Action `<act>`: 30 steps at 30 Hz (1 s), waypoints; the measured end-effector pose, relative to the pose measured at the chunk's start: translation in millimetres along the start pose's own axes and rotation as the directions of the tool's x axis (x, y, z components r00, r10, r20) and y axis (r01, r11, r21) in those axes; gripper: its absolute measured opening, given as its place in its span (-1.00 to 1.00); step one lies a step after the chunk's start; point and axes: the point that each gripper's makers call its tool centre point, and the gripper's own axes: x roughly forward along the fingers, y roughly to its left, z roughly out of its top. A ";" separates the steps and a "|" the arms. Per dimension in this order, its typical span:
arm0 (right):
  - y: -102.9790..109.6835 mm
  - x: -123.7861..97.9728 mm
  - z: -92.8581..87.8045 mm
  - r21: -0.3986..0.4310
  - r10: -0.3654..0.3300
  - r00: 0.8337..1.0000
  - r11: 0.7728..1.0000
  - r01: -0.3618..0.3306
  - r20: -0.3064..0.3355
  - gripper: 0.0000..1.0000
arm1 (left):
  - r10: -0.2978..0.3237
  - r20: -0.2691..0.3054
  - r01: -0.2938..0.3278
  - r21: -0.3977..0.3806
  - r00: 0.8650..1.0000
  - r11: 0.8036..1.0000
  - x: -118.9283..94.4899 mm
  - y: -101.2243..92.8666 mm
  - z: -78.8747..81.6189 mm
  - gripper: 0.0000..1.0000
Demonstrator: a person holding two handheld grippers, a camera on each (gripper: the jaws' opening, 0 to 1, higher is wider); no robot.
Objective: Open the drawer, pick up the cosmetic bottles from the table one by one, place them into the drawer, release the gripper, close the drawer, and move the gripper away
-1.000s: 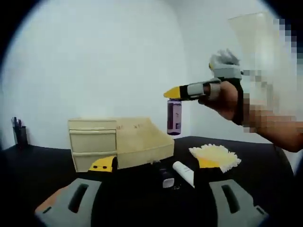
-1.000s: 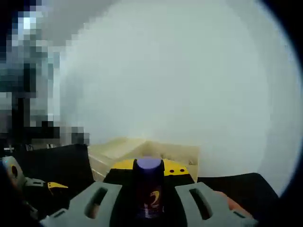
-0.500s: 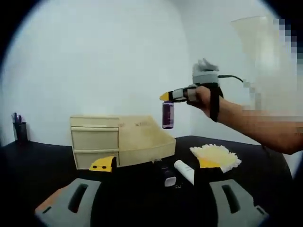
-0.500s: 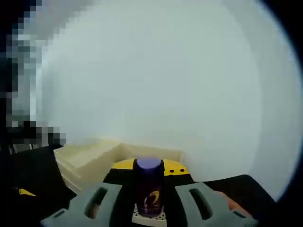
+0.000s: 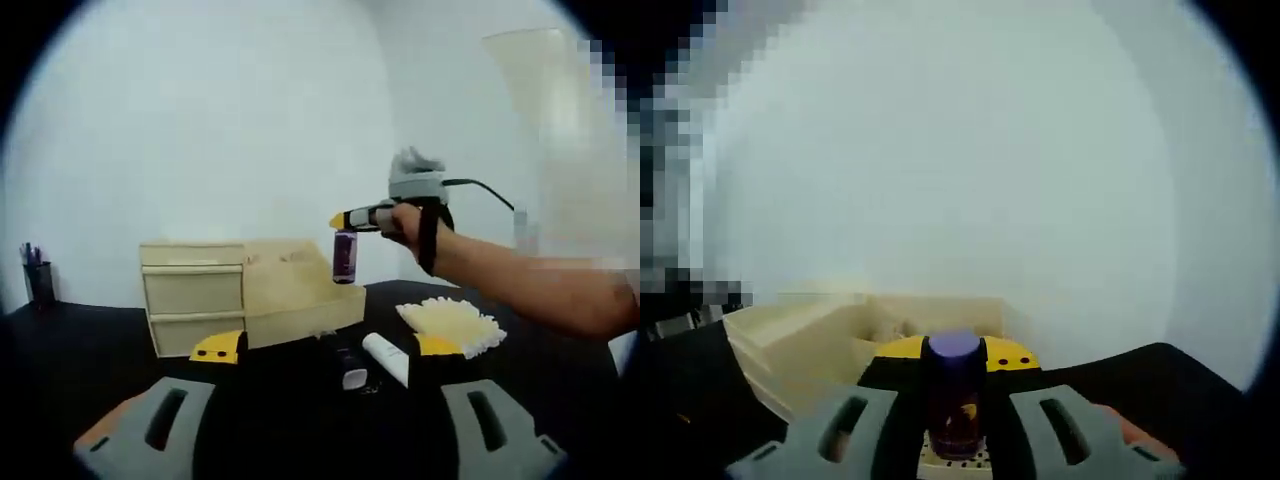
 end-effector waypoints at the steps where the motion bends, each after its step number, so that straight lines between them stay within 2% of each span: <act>1: -1.5 1.1 -1.9 0.001 -0.009 1.000 1.000 0.009 0.004 -0.68 | 0.001 0.000 -0.001 -0.001 1.000 1.000 -0.1 0.5 -0.1 0.17; 6: -12.7 6.7 -9.1 0.011 -0.044 0.999 0.999 0.044 0.023 -0.68 | 0.004 0.000 -0.004 -0.009 1.000 1.000 -0.2 2.6 -1.0 0.17; 8: -15.1 7.2 -13.7 -0.010 -0.054 0.998 0.998 0.054 0.022 -0.68 | 0.004 -0.006 -0.005 -0.011 1.000 1.000 0.5 3.2 -2.4 0.16; 13: -18.8 10.9 -28.9 -0.007 -0.039 0.999 0.999 0.040 0.023 -0.68 | 0.005 -0.018 -0.005 -0.005 1.000 1.000 4.3 4.5 -6.3 0.16; 14: -18.3 14.0 -34.1 -0.012 -0.035 0.999 0.999 0.035 -0.001 -0.68 | 0.009 -0.029 -0.009 0.000 1.000 1.000 5.1 5.4 -8.9 0.16; 18: -18.6 17.8 -46.3 0.003 -0.036 0.999 0.999 0.037 -0.010 -0.68 | 0.007 -0.042 -0.007 0.001 0.999 1.000 4.0 4.7 -12.7 0.16; 30: -17.1 16.5 -55.9 0.015 -0.039 0.999 0.999 0.039 -0.016 -0.68 | 0.010 -0.057 -0.010 -0.003 0.998 1.000 3.1 4.9 -17.8 0.15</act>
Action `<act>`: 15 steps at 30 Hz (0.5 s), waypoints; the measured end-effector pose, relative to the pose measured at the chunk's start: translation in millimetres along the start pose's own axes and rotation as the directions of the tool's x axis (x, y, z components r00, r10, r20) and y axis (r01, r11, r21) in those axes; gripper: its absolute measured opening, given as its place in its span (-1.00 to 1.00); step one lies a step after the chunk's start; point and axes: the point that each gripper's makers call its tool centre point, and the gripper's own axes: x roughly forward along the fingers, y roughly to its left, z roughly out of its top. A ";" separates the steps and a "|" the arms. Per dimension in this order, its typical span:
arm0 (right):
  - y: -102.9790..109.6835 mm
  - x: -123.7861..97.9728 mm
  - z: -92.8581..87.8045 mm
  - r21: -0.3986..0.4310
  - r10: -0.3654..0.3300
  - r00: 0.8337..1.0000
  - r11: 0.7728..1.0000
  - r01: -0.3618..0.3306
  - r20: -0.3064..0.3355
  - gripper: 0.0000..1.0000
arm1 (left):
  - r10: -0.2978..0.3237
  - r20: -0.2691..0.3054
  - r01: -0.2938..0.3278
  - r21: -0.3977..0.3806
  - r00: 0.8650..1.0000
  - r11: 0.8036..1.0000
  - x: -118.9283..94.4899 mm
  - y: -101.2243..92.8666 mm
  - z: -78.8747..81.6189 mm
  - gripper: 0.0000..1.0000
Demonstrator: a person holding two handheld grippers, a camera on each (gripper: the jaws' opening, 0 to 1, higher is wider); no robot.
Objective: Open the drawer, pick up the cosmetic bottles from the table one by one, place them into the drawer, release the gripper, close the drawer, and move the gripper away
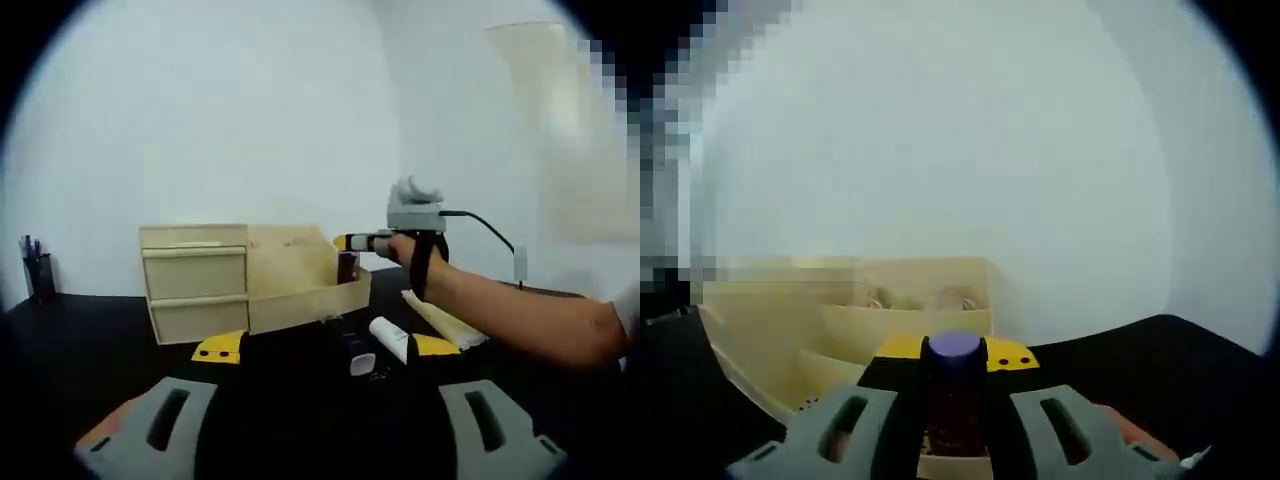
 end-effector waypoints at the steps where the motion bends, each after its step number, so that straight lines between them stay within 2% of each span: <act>1: 0.2 0.2 0.1 -0.002 -0.001 1.000 1.000 0.001 0.001 -0.67 | 0.000 -0.002 0.000 -0.001 1.000 1.000 0.3 0.0 -0.7 0.15; 15: 3.2 5.1 -9.0 -0.012 0.022 1.000 1.000 -0.022 -0.006 -0.67 | -0.009 -0.011 0.009 0.002 1.000 1.000 1.9 -1.2 -3.3 0.13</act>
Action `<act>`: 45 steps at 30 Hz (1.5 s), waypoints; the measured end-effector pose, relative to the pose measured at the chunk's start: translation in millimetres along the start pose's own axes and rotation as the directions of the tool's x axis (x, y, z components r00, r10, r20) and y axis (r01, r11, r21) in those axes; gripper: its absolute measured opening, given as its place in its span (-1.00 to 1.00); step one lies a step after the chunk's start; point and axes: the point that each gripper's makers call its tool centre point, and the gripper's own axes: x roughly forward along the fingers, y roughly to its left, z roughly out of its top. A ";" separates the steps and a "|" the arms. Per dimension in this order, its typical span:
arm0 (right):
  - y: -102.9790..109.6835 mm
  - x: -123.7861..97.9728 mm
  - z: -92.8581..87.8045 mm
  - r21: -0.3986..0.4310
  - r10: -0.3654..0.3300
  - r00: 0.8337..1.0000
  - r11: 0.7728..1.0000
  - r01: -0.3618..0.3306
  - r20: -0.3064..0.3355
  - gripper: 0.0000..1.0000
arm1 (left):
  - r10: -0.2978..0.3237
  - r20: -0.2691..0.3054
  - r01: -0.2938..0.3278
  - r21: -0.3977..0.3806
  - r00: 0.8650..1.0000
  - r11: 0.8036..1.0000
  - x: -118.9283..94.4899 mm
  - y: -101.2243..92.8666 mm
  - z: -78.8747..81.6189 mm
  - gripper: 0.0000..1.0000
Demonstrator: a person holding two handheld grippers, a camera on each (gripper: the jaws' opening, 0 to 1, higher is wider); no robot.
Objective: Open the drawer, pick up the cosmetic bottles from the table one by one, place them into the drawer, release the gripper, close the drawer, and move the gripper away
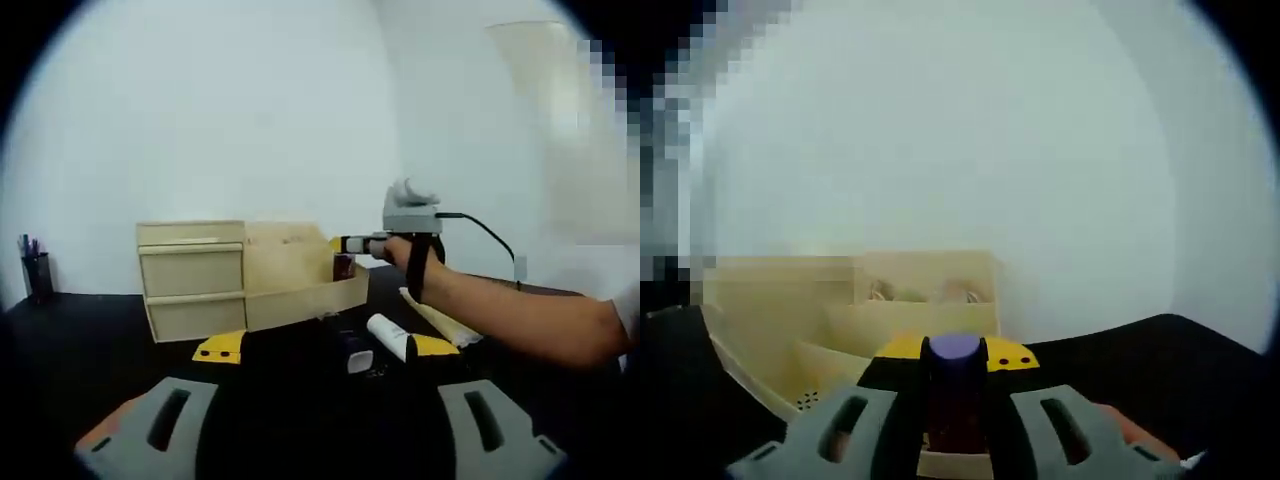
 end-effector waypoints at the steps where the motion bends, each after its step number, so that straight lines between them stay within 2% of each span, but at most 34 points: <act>1: 0.4 0.1 -0.9 -0.002 0.000 1.000 1.000 0.000 0.001 -0.67 | 0.000 -0.001 0.000 0.000 1.000 1.000 0.1 0.2 -0.4 0.13; 7: -0.2 3.7 1.7 -0.007 0.008 1.000 1.000 -0.008 0.010 -0.67 | 0.000 0.000 0.000 -0.004 1.000 1.000 0.3 1.5 0.2 0.13; 19: 2.9 -4.3 7.5 -0.039 0.008 1.000 0.999 -0.007 0.025 -0.63 | 0.000 -0.002 0.000 -0.004 1.000 1.000 1.7 2.7 0.2 0.12; 25: -1.5 -9.6 22.4 -0.015 0.012 0.999 1.000 -0.011 0.047 -0.59 | 0.002 -0.001 -0.002 -0.003 1.000 1.000 1.9 3.8 0.9 0.12; 28: -1.2 -16.5 34.9 0.001 0.039 0.998 0.999 -0.039 0.046 -0.52 | 0.001 0.007 -0.001 -0.003 1.000 1.000 1.5 4.3 3.4 0.12; 30: 6.4 -24.2 42.2 0.008 0.111 0.994 0.994 -0.111 0.004 -0.45 | 0.001 0.013 -0.001 -0.004 1.000 1.000 0.5 5.1 5.3 0.12; 31: 6.3 -28.8 49.1 0.012 0.122 0.992 0.992 -0.122 0.010 -0.42 | 0.001 0.016 -0.001 -0.007 1.000 1.000 0.1 5.7 6.0 0.12; 34: 7.5 -46.2 63.1 0.031 0.167 0.986 0.985 -0.168 0.015 -0.46 | 0.007 0.022 -0.007 -0.016 1.000 1.000 -0.5 9.2 7.2 0.12; 36: -0.2 -57.7 73.0 0.052 0.173 0.984 0.983 -0.175 0.034 -0.46 | 0.006 0.027 -0.006 -0.023 1.000 1.000 -1.1 9.5 8.5 0.12; 39: -16.2 -71.4 78.1 0.051 0.176 0.984 0.983 -0.177 0.024 -0.46 | 0.000 0.033 0.001 -0.027 0.999 1.000 -1.4 7.4 10.3 0.12; 45: -64.0 -96.6 71.6 0.128 0.173 0.985 0.977 -0.170 -0.010 -0.43 | -0.009 0.037 0.010 -0.021 0.999 1.000 -2.4 4.3 11.6 0.12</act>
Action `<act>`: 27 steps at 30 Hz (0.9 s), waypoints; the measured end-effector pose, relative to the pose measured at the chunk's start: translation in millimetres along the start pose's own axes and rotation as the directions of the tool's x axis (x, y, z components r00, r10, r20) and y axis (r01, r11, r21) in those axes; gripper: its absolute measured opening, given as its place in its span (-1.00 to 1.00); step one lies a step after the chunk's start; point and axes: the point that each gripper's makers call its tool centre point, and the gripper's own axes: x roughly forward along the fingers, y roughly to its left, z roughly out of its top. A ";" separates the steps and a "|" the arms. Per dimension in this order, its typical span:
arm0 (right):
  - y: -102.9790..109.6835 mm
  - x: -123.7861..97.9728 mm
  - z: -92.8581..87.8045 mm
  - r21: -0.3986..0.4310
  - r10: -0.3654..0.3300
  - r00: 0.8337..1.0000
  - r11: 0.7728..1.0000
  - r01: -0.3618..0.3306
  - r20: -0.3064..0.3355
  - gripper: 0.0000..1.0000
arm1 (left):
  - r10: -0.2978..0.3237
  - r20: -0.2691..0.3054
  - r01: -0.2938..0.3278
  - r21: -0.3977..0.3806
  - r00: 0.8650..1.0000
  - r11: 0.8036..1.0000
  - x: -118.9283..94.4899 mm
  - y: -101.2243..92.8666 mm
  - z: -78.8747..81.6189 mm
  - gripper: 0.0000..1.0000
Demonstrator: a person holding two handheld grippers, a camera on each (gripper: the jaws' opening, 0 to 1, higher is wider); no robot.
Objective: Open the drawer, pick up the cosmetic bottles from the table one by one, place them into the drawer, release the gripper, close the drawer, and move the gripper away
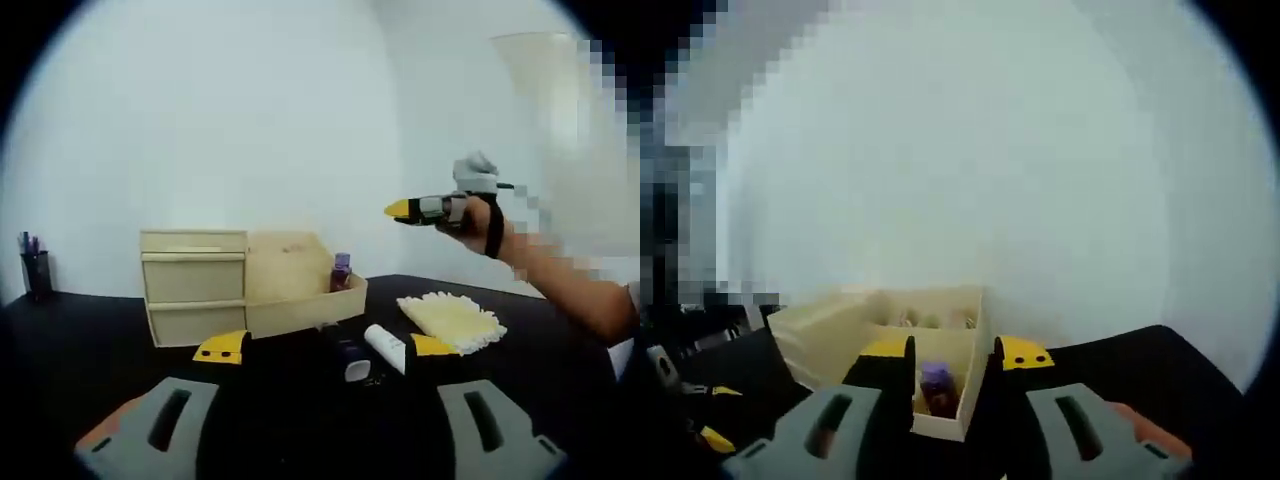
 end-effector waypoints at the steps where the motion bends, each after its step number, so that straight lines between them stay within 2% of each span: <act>1: -7.7 -5.2 -2.0 0.010 -0.002 1.000 1.000 0.002 -0.005 -0.43 | 0.002 0.000 -0.002 0.001 1.000 1.000 -0.2 0.5 -0.1 0.12; 6: -48.5 -27.8 -20.1 0.026 -0.044 0.998 0.999 0.045 -0.047 -0.41 | 0.004 0.003 -0.004 -0.001 1.000 1.000 -0.8 1.4 0.2 0.12; 11: -76.0 -53.8 -51.0 0.074 -0.038 0.993 0.996 0.046 -0.114 -0.43 | 0.004 -0.009 -0.004 0.007 1.000 1.000 0.3 1.2 -3.3 0.12; 15: -90.7 -68.3 -71.3 0.113 -0.034 0.988 0.992 0.052 -0.151 -0.43 | -0.015 -0.003 0.015 -0.012 1.000 1.000 0.0 -3.4 -3.0 0.12; 17: -94.9 -74.9 -81.7 0.096 -0.042 0.985 0.994 0.059 -0.165 -0.43 | -0.048 0.029 0.049 -0.045 0.998 0.998 -1.0 -8.8 2.4 0.12; 22: -103.7 -86.8 -102.6 0.086 -0.033 0.980 0.995 0.050 -0.195 -0.41 | -0.078 0.050 0.081 -0.065 0.996 0.995 -1.4 -11.7 4.4 0.13; 24: -107.9 -91.4 -106.9 0.090 -0.034 0.981 0.995 0.052 -0.190 -0.41 | -0.099 0.057 0.103 -0.069 0.993 0.992 -1.0 -16.0 4.7 0.12; 27: -112.6 -94.9 -111.3 0.148 -0.014 0.986 0.988 0.040 -0.169 -0.40 | -0.124 0.058 0.128 -0.063 0.991 0.990 -0.7 -22.9 4.7 0.12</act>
